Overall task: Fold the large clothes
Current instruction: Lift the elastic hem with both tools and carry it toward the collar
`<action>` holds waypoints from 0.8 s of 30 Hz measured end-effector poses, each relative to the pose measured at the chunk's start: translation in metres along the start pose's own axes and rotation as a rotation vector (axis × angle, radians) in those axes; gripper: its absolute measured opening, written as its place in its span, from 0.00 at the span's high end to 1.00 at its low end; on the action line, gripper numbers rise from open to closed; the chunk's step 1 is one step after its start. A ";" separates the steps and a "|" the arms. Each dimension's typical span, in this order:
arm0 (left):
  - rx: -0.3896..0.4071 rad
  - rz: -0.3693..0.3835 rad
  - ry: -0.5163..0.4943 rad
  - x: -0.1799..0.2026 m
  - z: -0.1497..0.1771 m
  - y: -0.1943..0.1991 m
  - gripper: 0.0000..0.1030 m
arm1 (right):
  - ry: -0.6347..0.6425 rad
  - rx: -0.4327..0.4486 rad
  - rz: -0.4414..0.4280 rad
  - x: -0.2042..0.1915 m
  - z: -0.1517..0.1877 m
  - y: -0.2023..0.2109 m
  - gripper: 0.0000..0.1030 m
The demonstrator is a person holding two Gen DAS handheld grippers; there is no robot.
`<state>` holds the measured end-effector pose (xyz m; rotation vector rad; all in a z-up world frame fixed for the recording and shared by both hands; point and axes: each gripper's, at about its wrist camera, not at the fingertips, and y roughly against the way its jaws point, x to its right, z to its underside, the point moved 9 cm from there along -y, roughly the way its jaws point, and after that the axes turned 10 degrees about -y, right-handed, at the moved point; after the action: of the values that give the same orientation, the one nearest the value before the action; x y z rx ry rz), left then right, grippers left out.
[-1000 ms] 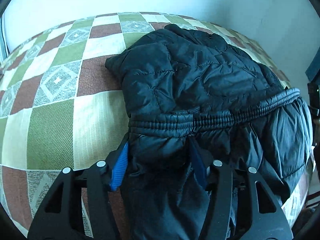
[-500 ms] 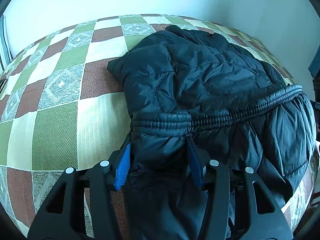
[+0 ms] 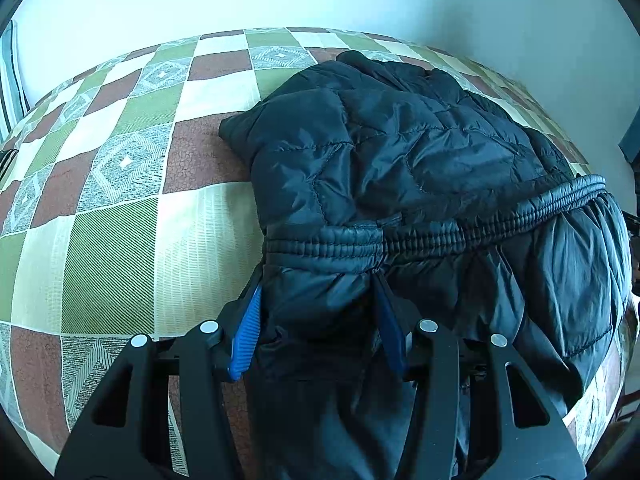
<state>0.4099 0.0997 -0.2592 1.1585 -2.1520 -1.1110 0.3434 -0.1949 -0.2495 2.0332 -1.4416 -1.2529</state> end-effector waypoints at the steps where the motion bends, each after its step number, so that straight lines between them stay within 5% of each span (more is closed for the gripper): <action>1: 0.000 0.000 0.000 0.000 0.000 0.000 0.50 | -0.005 0.003 -0.007 0.000 -0.002 -0.002 0.21; 4: -0.001 0.004 -0.001 0.000 0.000 0.000 0.50 | 0.007 -0.014 -0.007 -0.004 -0.005 -0.013 0.23; 10: 0.001 -0.013 -0.015 0.001 0.000 0.000 0.51 | 0.068 0.009 0.095 -0.011 -0.002 -0.021 0.57; 14: 0.021 -0.039 -0.024 0.005 -0.001 0.007 0.68 | 0.101 0.047 0.153 -0.017 0.000 -0.015 0.73; 17: 0.042 -0.056 -0.032 0.011 -0.004 0.015 0.82 | 0.110 0.073 0.194 -0.021 0.002 -0.010 0.77; 24: 0.134 -0.127 -0.029 0.020 -0.010 0.049 0.89 | 0.099 0.158 0.248 -0.029 -0.003 0.017 0.81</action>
<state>0.3830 0.0944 -0.2126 1.3631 -2.2308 -1.0548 0.3333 -0.1766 -0.2231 1.9101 -1.7293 -0.9517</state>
